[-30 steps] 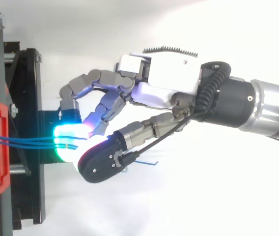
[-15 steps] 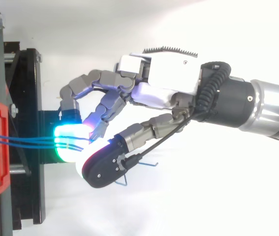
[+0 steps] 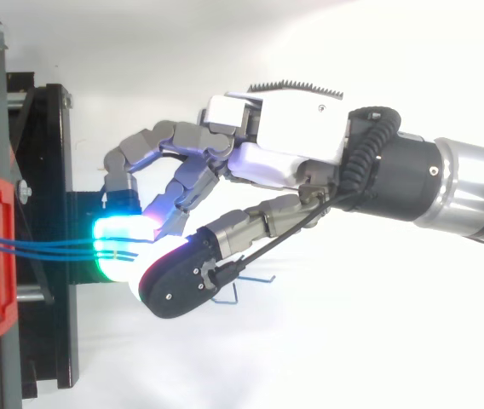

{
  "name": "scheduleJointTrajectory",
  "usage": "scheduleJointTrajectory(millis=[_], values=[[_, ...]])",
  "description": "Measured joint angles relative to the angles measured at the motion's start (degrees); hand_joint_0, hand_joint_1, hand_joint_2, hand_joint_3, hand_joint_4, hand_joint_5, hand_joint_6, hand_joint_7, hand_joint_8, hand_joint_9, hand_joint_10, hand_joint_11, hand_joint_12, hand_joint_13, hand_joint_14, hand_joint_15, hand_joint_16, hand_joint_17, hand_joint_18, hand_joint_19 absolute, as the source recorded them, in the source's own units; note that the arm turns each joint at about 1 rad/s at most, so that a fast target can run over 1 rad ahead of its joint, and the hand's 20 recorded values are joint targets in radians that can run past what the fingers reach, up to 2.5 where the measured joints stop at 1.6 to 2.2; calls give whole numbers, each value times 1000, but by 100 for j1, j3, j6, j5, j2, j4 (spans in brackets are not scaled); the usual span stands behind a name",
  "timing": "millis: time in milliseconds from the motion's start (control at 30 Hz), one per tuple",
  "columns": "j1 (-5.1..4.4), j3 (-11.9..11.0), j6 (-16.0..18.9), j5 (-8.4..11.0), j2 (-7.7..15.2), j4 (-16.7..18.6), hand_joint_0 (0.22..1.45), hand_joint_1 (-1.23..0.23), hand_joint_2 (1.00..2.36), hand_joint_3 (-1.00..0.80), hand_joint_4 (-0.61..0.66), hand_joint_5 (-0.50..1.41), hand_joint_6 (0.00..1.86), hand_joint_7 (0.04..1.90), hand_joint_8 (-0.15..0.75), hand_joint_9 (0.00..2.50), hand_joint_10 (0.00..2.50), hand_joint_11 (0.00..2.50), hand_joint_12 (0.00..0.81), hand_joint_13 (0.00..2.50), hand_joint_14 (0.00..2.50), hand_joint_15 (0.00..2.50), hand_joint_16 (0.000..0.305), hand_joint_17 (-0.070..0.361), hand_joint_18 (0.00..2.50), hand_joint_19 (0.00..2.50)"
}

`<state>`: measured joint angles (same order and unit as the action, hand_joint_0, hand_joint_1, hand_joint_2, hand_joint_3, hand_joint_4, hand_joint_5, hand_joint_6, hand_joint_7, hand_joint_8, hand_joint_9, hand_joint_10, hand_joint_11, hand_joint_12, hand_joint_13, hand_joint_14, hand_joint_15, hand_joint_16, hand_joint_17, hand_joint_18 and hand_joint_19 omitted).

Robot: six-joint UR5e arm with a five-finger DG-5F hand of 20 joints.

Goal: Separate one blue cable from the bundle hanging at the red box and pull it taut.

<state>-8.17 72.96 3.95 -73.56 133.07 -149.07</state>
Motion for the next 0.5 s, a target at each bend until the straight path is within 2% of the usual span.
scheduleJointTrajectory(millis=[133,300,500], values=[[1,0,0,0,0,-8,661,-774,1000,-500,103,-170,823,1139,317,1034,22,952,389,1026,25,713,43,97,932,655],[14,-1,0,-11,-1,-2,753,-903,1000,-500,35,-193,861,1191,290,929,22,931,381,959,25,682,44,99,923,631],[20,-1,0,-17,0,-4,831,-883,1000,-500,11,-207,882,1182,282,925,22,941,373,928,22,685,44,99,896,659]])
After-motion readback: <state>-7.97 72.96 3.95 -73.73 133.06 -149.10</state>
